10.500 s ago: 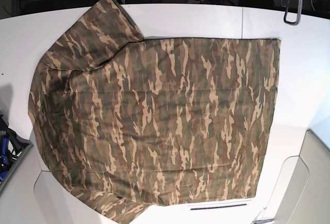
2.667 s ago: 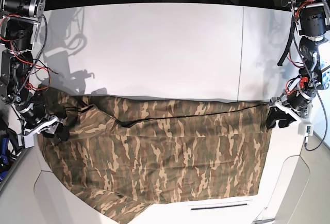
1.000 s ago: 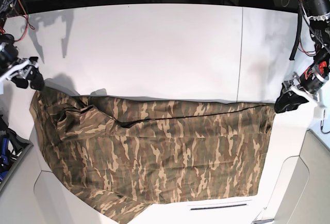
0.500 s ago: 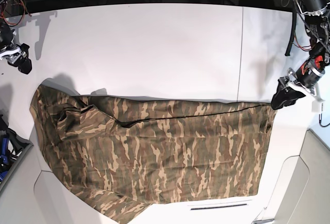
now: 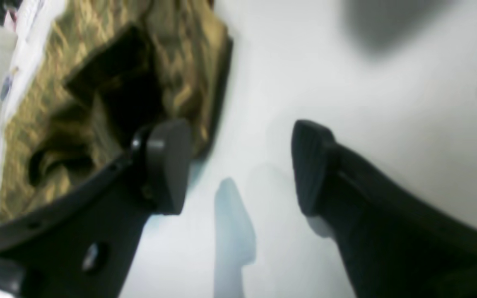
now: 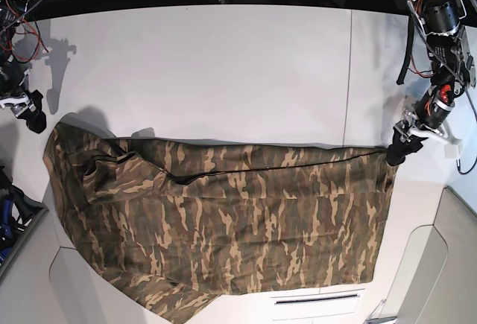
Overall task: Fold the T-shirt properly
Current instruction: 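Release the folded edge and regrasp the shirt corners with both grippers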
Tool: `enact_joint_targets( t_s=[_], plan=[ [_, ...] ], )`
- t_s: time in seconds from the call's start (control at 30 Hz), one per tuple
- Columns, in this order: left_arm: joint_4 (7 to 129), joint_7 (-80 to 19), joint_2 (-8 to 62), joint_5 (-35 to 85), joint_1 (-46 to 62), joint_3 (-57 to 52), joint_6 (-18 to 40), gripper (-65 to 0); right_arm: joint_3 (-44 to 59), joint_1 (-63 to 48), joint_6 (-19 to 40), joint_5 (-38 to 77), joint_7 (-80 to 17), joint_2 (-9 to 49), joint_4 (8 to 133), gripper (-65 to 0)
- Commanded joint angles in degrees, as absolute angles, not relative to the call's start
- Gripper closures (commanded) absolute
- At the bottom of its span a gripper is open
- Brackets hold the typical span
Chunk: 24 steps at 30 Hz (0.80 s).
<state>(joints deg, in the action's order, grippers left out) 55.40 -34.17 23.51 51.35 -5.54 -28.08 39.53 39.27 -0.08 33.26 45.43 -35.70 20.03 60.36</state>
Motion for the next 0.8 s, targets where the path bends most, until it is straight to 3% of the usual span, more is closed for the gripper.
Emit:
enact_joint_targets(
  t_s=[0.0, 0.2, 0.63, 0.7, 0.77],
  plan=[
    [54.96, -33.93, 24.62, 51.44, -6.85, -28.25, 40.00, -45.2, 38.41, 1.19, 33.08, 45.04, -36.29, 20.75, 59.44, -38.4],
    [51.66, -31.68, 24.62, 50.70, -9.06, -28.25, 40.00, -45.2, 33.21, 4.95, 33.10, 45.01, -36.21, 20.40, 54.74, -38.4],
    [51.57, -32.80, 22.59, 49.76, -9.23, -28.10, 40.00, -44.8, 32.38, 10.07, 33.23, 39.55, -34.35, 12.51, 54.52, -38.4],
    [51.57, -32.80, 22.39, 49.91, -9.23, -28.08, 40.00, -40.8, 32.10, 10.33, 33.23, 39.11, -34.28, 12.51, 54.52, -38.4],
    [51.59, -32.75, 22.41, 49.91, -9.34, -28.10, 40.00, -27.2, 32.10, 10.48, 33.26, 38.74, -34.28, 12.51, 54.52, -38.3]
  ],
)
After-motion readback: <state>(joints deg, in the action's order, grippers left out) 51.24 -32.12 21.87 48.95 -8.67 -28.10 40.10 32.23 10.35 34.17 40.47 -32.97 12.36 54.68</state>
